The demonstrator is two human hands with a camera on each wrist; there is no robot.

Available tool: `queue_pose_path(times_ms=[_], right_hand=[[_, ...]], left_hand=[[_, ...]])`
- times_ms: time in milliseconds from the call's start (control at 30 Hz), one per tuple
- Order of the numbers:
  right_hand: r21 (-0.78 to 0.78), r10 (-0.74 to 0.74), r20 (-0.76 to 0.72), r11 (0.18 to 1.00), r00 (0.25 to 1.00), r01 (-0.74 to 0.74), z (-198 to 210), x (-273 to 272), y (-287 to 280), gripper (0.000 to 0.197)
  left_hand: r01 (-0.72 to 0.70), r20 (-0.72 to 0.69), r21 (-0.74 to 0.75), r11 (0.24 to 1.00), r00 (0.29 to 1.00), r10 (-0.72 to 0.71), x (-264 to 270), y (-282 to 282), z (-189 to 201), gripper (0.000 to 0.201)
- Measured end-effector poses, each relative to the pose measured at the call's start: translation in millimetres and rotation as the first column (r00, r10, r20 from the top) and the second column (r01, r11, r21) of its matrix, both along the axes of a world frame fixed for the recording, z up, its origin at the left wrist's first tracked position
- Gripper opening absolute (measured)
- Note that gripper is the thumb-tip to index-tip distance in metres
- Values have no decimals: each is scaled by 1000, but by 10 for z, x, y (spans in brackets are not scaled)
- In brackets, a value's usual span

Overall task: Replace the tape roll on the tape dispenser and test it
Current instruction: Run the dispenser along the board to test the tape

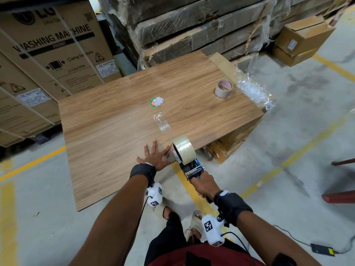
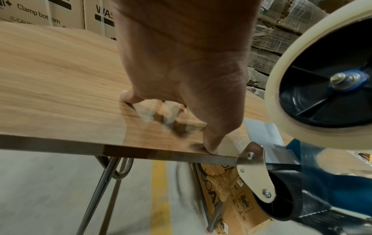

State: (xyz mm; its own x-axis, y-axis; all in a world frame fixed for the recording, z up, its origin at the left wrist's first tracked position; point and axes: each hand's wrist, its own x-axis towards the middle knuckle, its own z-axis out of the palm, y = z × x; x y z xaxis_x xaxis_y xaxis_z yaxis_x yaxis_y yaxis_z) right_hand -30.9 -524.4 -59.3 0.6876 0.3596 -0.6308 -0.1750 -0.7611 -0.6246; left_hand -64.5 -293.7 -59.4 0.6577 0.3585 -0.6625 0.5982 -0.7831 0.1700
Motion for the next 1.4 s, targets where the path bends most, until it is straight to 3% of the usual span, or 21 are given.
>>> queue_pose_path(times_ms=[167,300,533,667,900,967,1067,1200,1400], right_hand=[[-20,-1,-10,1000,1000,1,-20,-30,39,20],[-79,-11,-9,997,1000,10,-57,-75,48,55],[-115,51,25,992,998,-48,-74,-94,38,40],[-171,160,21,973,987,-154,-109,-110,-71,53],[-129,261,118,961,958,-245,47,151,-140,23],[-120,261,155,962,953,-244,80,231,-185,24],[-121,266,194,962,944,-245,79,310,-254,41],[-119,242,268,969,933,-217,261,340,-279,27],[-117,207,360,977,910,-176,501,412,-322,37]], left_hand=[[9,0,15,1000,1000,-9,-29,7,-25,64],[2,3,20,1000,1000,-2,-18,-11,-25,60],[23,3,59,998,1000,-23,-46,-42,-91,57],[16,16,65,998,1000,-17,-134,-114,-101,62],[7,30,18,1000,1000,-8,-125,-93,-80,53],[9,33,16,1000,999,-10,-124,-77,-68,57],[9,42,11,1000,999,-10,-132,-61,-65,61],[10,53,16,1000,999,-11,-132,-37,-83,64],[3,61,24,1000,998,-4,-159,-11,-98,69]])
